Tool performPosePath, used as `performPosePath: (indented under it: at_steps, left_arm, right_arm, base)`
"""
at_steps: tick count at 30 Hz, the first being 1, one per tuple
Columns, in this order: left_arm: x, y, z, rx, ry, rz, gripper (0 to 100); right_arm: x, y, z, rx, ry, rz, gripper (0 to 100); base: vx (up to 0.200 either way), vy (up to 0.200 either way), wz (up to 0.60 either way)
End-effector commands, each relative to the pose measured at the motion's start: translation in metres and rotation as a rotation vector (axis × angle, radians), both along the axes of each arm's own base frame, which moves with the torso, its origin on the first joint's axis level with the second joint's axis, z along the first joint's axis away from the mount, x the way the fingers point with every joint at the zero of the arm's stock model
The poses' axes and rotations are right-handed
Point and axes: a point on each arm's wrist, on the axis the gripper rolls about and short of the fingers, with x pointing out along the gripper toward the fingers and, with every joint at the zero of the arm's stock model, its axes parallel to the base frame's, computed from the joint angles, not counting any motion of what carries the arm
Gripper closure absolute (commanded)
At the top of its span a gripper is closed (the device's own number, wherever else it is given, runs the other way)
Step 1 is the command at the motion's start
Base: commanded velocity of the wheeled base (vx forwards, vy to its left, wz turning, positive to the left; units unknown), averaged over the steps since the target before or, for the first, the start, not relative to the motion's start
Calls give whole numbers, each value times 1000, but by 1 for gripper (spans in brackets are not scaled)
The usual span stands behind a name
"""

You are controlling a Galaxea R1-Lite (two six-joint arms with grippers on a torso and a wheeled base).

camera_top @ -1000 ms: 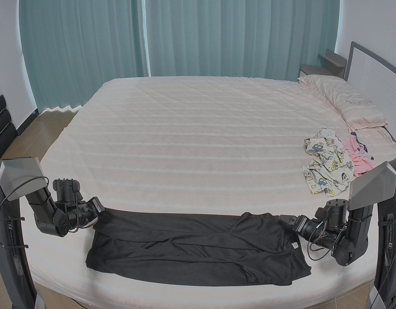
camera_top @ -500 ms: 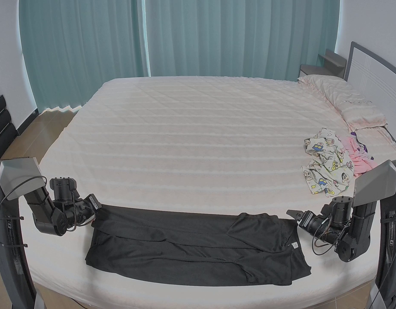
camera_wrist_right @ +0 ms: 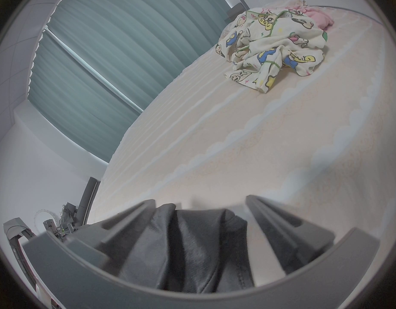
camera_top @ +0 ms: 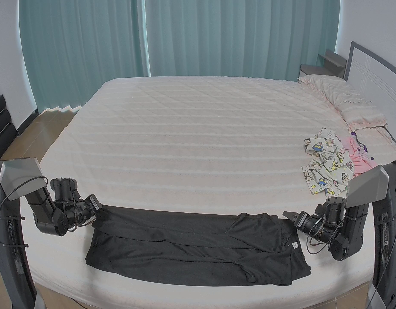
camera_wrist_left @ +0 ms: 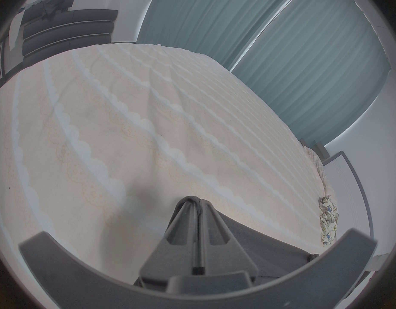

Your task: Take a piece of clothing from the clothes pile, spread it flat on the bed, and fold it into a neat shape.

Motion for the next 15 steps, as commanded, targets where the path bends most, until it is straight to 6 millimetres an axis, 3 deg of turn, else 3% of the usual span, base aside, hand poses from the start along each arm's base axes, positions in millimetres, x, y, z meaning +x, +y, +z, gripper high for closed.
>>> performPosePath:
  at_steps: [1,15]
  left_arm:
    - [0,0,0,0,0,0,100]
    - [0,0,-6,-4,20,1,100]
  right_arm:
    - [4,1,-11,-4,11,1,100]
    - [21,-4,-4,5,-70,-25,100]
  base:
    - [0,0,0]
    - [0,0,0]
